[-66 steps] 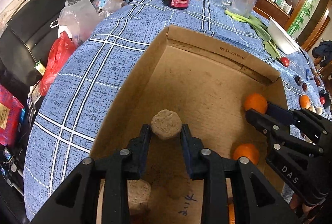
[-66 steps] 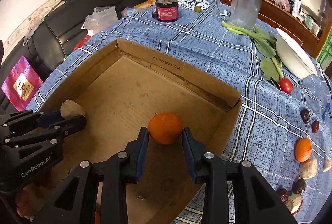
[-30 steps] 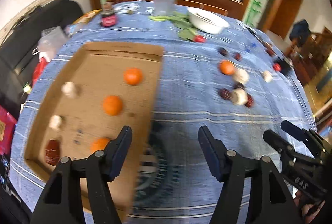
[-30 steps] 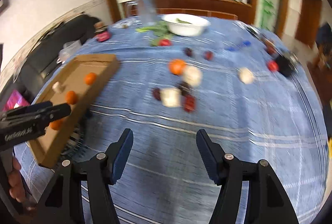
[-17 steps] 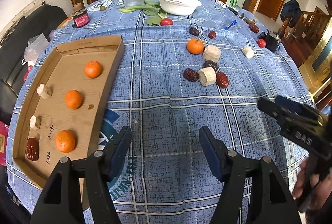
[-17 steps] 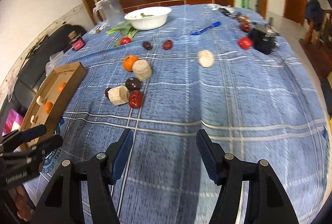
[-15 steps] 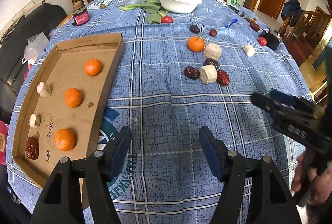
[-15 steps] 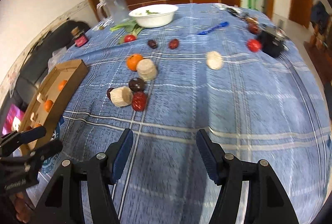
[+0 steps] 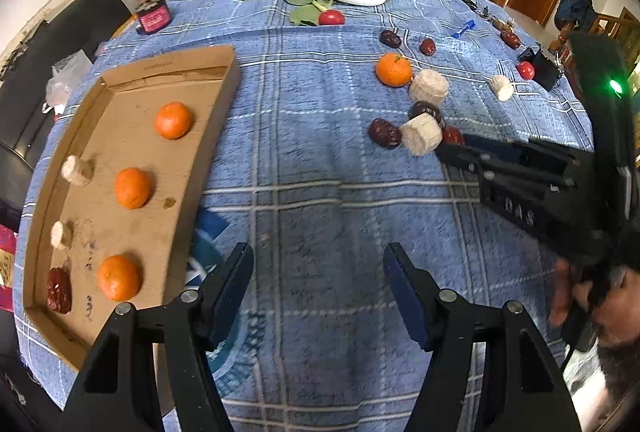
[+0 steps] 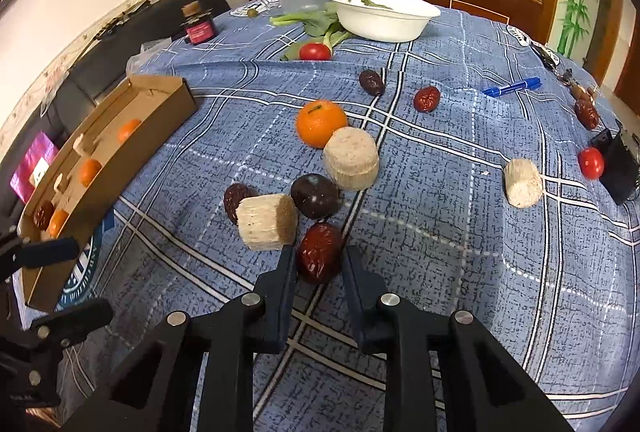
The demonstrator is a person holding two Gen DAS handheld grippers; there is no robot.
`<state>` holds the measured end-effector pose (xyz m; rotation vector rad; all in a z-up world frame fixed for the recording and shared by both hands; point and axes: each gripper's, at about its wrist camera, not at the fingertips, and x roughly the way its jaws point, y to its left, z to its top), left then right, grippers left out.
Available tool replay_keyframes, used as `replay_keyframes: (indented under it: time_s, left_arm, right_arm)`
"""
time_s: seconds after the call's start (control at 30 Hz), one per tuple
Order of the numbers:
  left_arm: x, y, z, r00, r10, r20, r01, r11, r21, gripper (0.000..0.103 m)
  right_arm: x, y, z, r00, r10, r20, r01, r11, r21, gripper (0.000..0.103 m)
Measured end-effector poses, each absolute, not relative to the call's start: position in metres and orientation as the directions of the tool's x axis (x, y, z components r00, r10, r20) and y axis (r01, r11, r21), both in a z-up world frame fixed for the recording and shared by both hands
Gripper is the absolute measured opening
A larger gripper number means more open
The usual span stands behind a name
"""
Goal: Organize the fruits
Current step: 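Close the right tool on a red date on the tablecloth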
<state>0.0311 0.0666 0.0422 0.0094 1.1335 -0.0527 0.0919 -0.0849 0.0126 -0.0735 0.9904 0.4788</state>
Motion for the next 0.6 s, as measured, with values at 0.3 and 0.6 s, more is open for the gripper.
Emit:
replay_keyframes:
  time_s: [0.3,0.6]
  left_arm:
    - [0.076,0.021,0.03,0.398,-0.109,-0.911,0.07,0.994,-0.088,0.066]
    - [0.117,0.005,0.013,0.431,-0.122,-0.894,-0.02,0.989,-0.145,0.06]
  right_arm:
    - [0.057,-0.141,0.023,0.533,0.296,-0.793,-0.326,0.936,0.131,0.025]
    - [0.048,-0.166,0.014,0.511,0.314,-0.8,-0.276,0.941,0.194,0.025]
